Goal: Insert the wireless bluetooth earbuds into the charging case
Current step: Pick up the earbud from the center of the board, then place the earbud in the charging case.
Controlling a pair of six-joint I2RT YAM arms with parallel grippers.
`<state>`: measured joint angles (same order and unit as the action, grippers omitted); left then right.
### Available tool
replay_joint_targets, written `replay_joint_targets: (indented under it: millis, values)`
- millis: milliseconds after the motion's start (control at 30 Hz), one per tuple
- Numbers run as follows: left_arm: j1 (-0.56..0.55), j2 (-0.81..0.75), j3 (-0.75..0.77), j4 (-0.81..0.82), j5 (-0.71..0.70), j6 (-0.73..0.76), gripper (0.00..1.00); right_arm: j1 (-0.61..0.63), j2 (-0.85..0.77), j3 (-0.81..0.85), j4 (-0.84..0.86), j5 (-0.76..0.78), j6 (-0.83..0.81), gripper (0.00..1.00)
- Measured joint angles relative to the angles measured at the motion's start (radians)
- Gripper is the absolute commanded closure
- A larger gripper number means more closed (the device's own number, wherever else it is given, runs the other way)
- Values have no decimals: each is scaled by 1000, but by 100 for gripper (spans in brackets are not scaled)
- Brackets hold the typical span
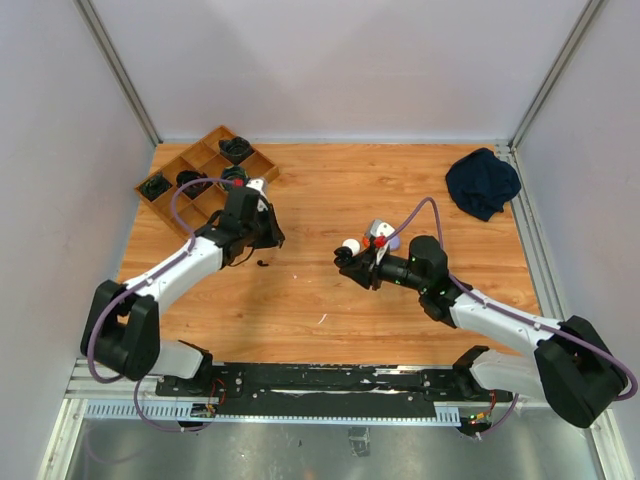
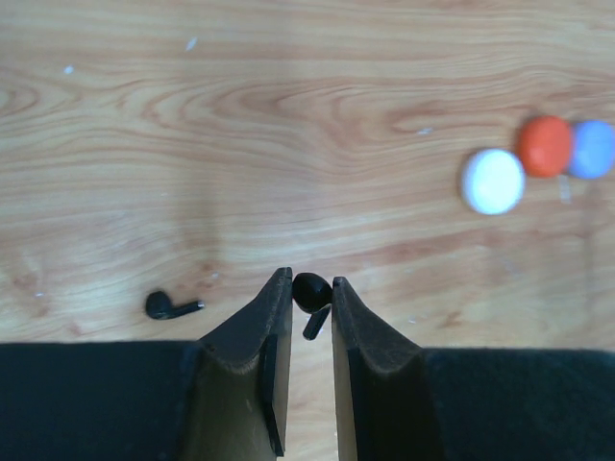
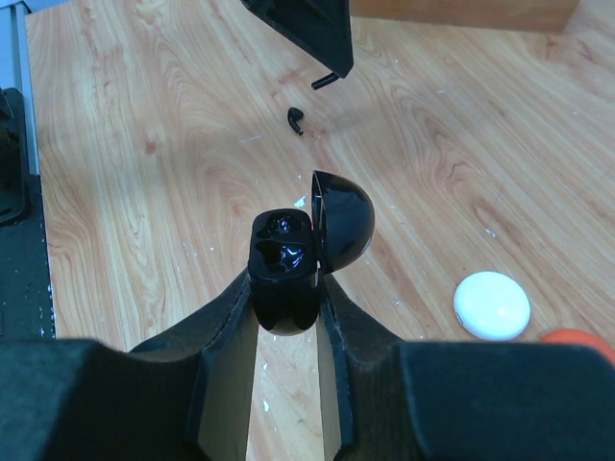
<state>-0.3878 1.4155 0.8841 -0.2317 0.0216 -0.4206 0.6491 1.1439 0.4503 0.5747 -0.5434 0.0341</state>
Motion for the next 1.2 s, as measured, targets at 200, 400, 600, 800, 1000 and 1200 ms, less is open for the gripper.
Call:
replay_joint_targets:
  millis: [200, 400, 600, 800, 1000, 1200]
  values:
    - [-32, -150, -70, 126, 104, -31, 82, 0, -2, -19, 66, -9, 10, 85]
    - [-56, -259, -116, 241, 222, -43, 82, 0, 1, -19, 126, -31, 22, 85]
    - [-128, -354, -162, 366, 287, -42, 82, 0, 26, -20, 203, -52, 55, 85]
    - [-200, -418, -211, 482, 311, -32, 82, 0, 90, -24, 347, -90, 123, 86]
    - [-253, -455, -254, 576, 317, -8, 82, 0, 174, -29, 518, -122, 203, 87]
    - [-293, -462, -276, 652, 322, 30, 82, 0, 247, -33, 690, -148, 286, 87]
